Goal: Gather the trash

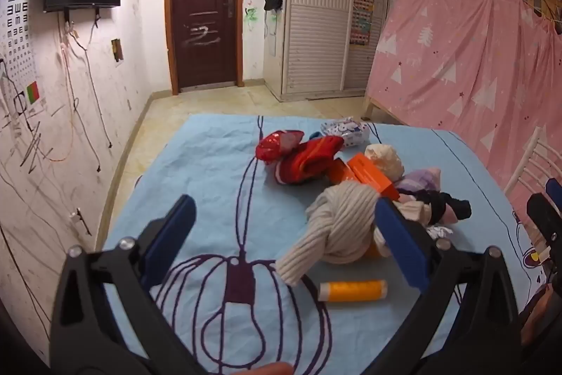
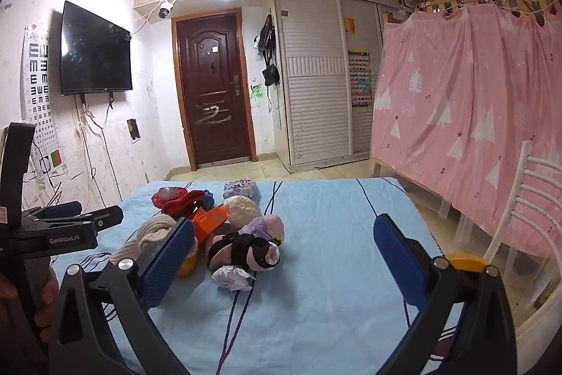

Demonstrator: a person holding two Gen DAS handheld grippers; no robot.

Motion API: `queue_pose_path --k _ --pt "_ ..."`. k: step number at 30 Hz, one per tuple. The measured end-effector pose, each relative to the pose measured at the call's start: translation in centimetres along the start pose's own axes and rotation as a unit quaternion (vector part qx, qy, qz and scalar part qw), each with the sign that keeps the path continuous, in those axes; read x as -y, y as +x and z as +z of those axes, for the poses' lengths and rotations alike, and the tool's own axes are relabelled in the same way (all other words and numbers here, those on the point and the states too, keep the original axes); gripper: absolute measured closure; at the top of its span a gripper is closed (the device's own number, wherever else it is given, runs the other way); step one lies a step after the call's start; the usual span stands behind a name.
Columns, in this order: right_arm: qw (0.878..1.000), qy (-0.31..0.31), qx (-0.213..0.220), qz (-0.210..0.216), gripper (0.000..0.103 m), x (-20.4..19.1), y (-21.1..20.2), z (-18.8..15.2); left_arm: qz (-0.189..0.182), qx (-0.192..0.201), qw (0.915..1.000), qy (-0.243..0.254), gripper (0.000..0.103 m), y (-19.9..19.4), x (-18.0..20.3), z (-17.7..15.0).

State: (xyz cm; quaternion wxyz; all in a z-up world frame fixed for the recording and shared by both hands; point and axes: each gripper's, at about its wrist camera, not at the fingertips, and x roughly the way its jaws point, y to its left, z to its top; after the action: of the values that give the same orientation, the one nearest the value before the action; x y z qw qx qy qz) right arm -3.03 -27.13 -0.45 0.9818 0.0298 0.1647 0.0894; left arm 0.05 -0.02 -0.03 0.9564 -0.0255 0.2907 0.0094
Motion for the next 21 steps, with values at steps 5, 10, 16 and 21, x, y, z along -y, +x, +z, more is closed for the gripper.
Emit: queue_pose_path --k 5,10,16,21 --pt "1.000 -0.001 -0.001 0.000 0.008 -0.05 0.06 -0.02 -0.002 0.005 1.0000 0.000 0.005 -0.05 -0.01 0.00" --pt "1.000 -0.003 -0.002 0.000 0.008 -0.08 0.16 -0.04 0.000 0.006 1.0000 0.000 0.005 -0.07 -0.01 -0.01" --pt "1.000 -0.003 -0.003 -0.001 0.008 0.12 0.30 0.01 0.000 0.005 1.0000 -0.001 0.005 -0.08 -0.03 -0.01" --pt "1.000 -0.004 -0.001 0.001 0.008 -0.29 0.01 0.06 0.000 0.005 1.0000 -0.001 0.005 -0.05 -0.03 -0.01"
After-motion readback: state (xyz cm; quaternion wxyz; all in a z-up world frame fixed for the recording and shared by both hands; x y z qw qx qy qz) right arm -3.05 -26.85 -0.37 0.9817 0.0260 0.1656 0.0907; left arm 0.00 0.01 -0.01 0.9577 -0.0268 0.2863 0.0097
